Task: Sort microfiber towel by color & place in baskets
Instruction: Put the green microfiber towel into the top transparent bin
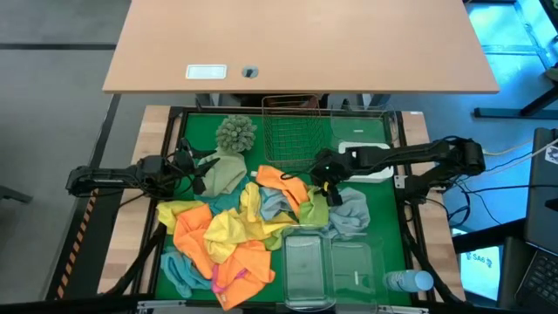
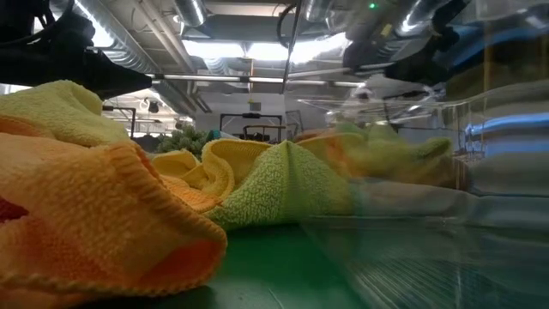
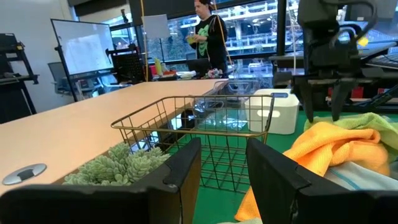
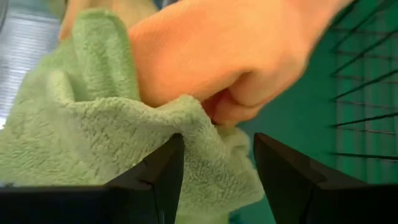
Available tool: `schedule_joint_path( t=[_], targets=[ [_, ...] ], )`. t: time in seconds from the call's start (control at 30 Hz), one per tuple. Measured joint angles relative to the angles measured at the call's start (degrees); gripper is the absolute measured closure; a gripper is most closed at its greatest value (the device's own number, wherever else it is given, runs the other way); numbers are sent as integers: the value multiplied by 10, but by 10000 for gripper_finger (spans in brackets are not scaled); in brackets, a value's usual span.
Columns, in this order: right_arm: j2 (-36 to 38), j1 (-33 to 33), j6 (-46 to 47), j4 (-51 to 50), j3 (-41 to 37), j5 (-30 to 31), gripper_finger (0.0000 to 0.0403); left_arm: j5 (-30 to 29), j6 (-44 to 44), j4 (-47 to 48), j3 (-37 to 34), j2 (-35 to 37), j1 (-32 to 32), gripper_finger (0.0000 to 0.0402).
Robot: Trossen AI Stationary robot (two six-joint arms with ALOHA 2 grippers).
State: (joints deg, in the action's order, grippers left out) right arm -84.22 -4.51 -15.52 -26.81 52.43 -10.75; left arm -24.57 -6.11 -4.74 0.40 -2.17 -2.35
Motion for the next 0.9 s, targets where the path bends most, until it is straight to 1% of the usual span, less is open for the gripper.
schedule_joint_path(
  t=[0.13,0.3,0.67,0.77,0.9],
  targets=[
    [-6,0,-2,0,0,-31,210,0,0,0,0,0,0,278],
    [-6,0,-4,-15,0,-53,210,0,0,0,0,0,0,278],
    [-6,0,-4,-92,0,-54,211,0,0,0,0,0,0,278],
    [-6,0,-4,-104,0,-54,230,0,0,0,0,0,0,278],
    [-6,0,-4,-120,0,-54,285,0,0,0,0,0,0,278]
  ],
)
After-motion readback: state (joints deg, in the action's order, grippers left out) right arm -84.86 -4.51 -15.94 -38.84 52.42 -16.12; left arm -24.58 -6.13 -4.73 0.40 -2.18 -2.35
